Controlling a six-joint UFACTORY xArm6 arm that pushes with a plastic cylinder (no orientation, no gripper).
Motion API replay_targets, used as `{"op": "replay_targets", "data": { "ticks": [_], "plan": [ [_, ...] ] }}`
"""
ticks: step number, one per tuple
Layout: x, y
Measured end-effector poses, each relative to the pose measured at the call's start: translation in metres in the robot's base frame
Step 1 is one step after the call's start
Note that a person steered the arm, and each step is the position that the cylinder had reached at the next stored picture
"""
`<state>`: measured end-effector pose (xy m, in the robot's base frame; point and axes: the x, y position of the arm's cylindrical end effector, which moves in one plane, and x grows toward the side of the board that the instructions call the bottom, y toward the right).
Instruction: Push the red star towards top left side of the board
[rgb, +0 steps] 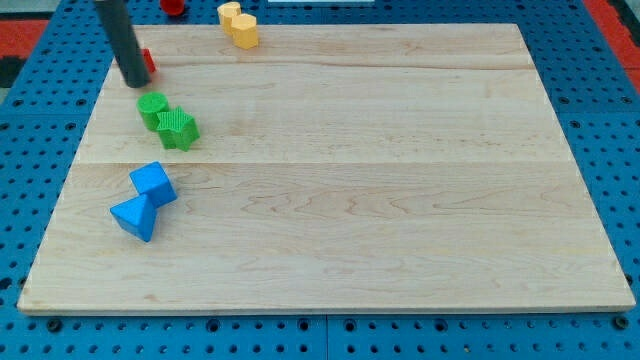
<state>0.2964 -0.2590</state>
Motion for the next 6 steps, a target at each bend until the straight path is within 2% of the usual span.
{"op": "replay_targets", "data": {
  "ticks": [1, 2, 3, 4, 5, 6],
  "plan": [
    [-0.022, -0.013],
    [0.002, -0.018],
    [-0.01, -0.036],
    [-0.049, -0.033],
    [-0.065, -0.03],
    [-0.038, -0.024]
  ]
}}
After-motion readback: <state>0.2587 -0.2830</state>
